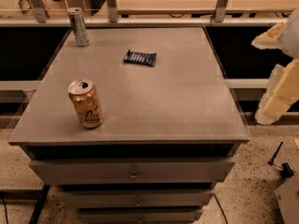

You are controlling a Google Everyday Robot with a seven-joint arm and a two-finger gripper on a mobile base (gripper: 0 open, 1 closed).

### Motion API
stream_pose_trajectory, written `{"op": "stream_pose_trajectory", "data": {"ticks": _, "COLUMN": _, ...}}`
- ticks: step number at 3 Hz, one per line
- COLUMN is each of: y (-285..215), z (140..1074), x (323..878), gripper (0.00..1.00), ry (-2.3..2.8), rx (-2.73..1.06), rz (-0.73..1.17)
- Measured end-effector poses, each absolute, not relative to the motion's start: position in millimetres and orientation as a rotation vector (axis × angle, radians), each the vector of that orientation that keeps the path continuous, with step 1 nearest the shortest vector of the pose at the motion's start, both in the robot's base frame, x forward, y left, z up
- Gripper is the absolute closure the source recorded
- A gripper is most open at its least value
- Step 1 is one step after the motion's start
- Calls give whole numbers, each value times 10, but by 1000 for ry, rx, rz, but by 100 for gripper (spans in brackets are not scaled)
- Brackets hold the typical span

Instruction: Knock orange can over

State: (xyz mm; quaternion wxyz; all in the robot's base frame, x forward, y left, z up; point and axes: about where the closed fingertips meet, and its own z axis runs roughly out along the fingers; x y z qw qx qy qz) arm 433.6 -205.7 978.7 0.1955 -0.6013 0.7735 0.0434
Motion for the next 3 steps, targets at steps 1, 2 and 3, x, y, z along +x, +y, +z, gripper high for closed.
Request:
{"op": "stream_pose_trajectory", "data": {"ticks": 1, "y": -1675, "z": 9906, "x": 4282, "gripper": 0, "ry": 2060, "rx": -1653, "rz": 342}}
{"op": "stream_pose_trajectory", "data": {"ticks": 2, "y": -1320, "z": 10070, "x": 4266, "gripper": 0, "ry": 1965, "rx": -1609, "rz": 509}}
{"op": "stream_pose_trajectory", "data": {"ticks": 3, "y": -974, "z": 10256, "x": 4251, "gripper": 0, "ry": 1877, "rx": -1578, "rz": 621}}
